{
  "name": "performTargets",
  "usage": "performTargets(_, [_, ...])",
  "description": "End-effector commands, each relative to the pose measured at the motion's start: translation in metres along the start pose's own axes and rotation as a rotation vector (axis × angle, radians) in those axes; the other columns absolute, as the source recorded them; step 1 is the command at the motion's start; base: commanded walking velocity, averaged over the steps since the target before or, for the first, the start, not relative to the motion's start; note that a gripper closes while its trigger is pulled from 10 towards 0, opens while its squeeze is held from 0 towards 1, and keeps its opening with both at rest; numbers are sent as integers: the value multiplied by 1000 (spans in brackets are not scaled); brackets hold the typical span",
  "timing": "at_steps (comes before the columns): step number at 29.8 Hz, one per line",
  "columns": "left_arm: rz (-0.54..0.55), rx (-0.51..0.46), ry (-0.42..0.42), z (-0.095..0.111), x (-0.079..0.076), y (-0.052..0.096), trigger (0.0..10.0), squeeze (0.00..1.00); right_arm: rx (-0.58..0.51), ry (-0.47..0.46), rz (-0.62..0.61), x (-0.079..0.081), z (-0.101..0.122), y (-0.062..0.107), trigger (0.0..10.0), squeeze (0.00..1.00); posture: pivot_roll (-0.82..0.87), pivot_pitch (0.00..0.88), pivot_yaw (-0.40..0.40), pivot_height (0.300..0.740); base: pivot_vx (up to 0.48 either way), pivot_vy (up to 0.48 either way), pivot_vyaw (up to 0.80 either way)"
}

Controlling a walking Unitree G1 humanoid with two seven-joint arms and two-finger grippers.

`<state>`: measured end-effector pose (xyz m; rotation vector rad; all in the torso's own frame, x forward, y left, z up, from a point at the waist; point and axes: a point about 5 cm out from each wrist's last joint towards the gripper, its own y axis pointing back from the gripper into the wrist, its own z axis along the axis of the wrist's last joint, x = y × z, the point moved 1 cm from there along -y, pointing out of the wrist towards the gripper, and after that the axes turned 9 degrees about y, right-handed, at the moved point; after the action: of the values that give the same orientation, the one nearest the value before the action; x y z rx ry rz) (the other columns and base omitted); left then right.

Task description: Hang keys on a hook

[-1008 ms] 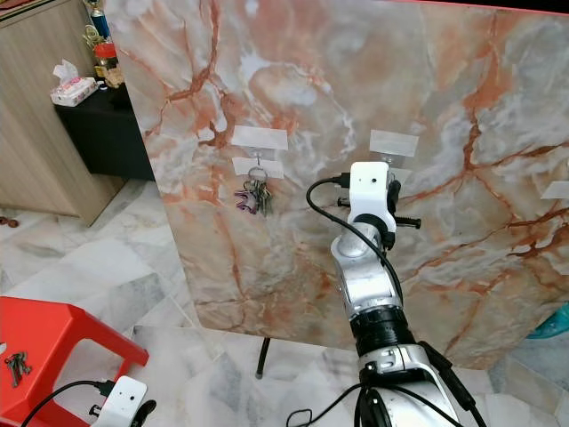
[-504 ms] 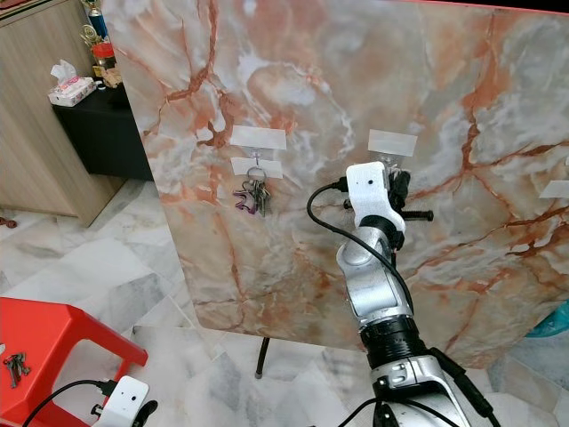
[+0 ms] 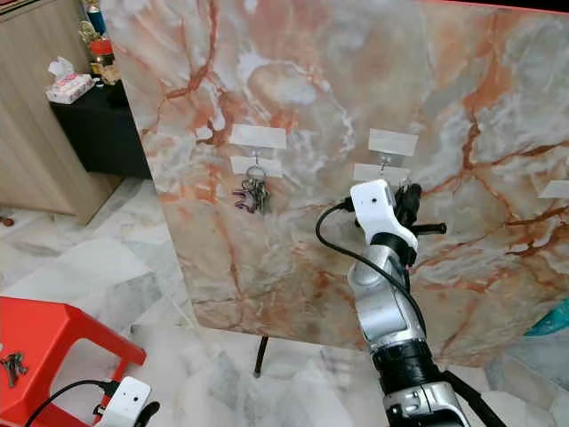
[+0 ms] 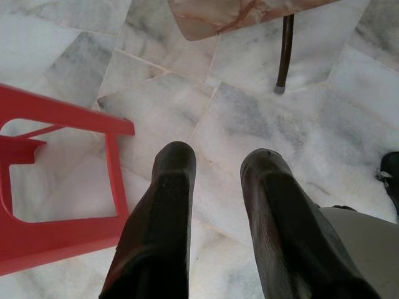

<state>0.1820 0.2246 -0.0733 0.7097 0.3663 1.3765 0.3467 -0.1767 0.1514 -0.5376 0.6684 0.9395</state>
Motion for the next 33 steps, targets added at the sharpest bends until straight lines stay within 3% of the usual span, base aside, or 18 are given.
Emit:
performTargets(1, [-21,24,-14,-4,-4,1,10000,0,-43,10,4,-2,8,1,10000,0,49,48,-57,740,0,0,0])
performTargets(8, [-17,21,-12,-4,-4,1,10000,0,-118,78,22,0,16,0,10000,0,49,48,-60,740,0,0,0])
performTargets(18, [-20,16,-13,-3,-5,0,10000,0,-93,73,32,1,13,-1,10000,0,48,48,-63,740,0,0,0])
performTargets(26, [-19,13,-17,-2,-5,0,10000,0,-100,120,61,2,13,-7,10000,0,49,49,-65,740,0,0,0])
performTargets(33, [-19,17,-18,-3,-5,1,10000,0,-38,46,68,1,5,-8,10000,0,49,49,-65,740,0,0,0])
